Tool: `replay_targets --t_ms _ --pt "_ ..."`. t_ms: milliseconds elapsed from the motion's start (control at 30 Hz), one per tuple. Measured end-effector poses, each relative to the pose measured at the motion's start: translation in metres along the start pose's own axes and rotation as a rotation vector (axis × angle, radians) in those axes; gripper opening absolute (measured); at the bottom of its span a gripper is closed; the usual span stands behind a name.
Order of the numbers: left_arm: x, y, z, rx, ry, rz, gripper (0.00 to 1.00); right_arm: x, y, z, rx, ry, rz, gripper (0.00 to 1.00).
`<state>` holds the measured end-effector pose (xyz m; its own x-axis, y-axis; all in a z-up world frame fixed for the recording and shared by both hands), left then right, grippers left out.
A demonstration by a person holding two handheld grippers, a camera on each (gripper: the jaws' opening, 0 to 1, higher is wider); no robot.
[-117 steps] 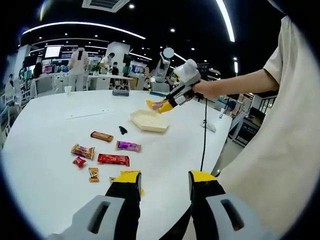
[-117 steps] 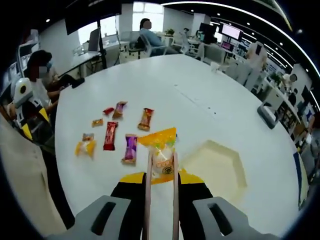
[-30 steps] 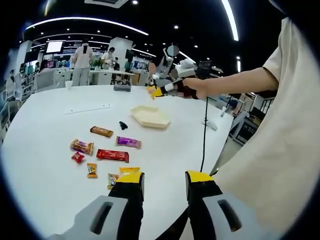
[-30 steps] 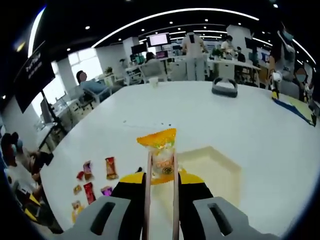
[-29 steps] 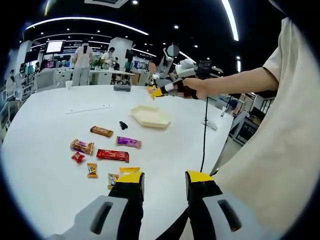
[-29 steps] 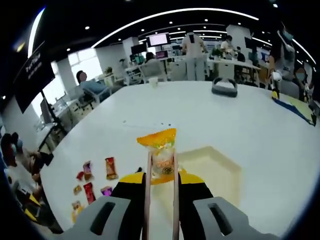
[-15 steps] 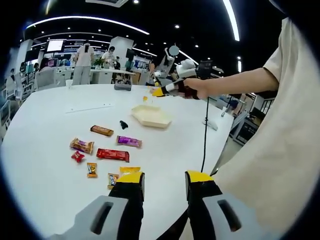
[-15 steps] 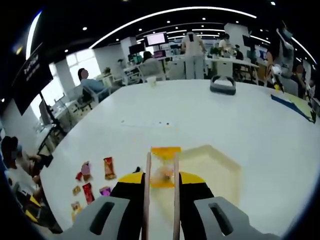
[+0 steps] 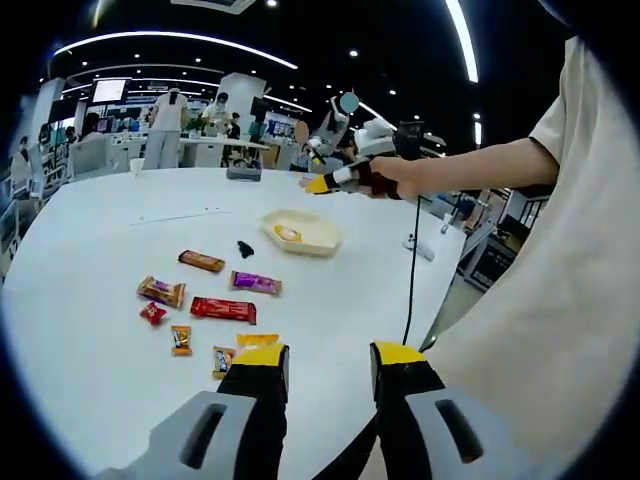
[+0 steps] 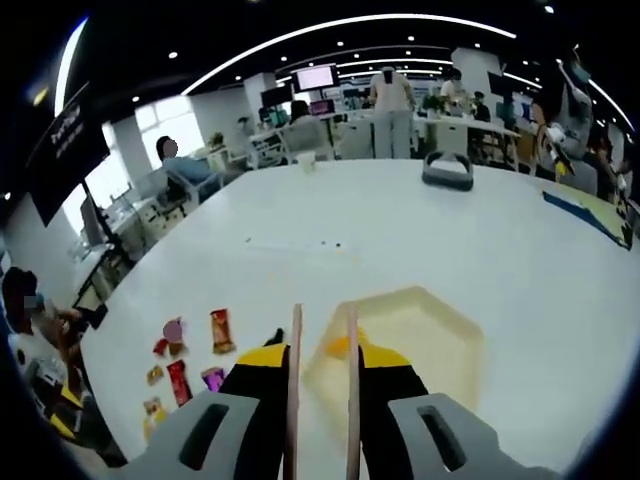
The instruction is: Place the target food into the container with the food tongs after gripping and lifting it, then release it inside without dropping or visibly crushing the food.
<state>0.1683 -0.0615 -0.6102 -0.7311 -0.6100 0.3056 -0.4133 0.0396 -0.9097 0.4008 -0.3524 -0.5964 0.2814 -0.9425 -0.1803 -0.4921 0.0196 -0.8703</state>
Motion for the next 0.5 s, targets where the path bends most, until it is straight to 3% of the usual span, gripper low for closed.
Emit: replay_targets --t_ms 333,500 --pt "0.005 0.0 -0.006 -0.006 0.003 0.006 0.33 -0.037 0.019 -0.007 -0.03 -0.074 -0.043 0.25" --pt "0.016 -0.003 -0.013 -0.007 -0.027 -0.003 0.33 -0.056 0.03 -0.013 -0.066 -0.151 -0.09 0.25"
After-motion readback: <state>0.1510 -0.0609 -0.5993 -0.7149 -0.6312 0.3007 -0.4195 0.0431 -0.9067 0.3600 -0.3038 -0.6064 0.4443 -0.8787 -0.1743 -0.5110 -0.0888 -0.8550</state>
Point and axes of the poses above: the point that each gripper's makers call its tool centre point, and the gripper's own axes: z roughly forward along the fingers, x roughly to its right, y roughly out of its underside, the point moved 4 cm from there along -z, roughly backward along the fingers, and after that the axes turned 10 degrees about x, right-handed, at the moved point
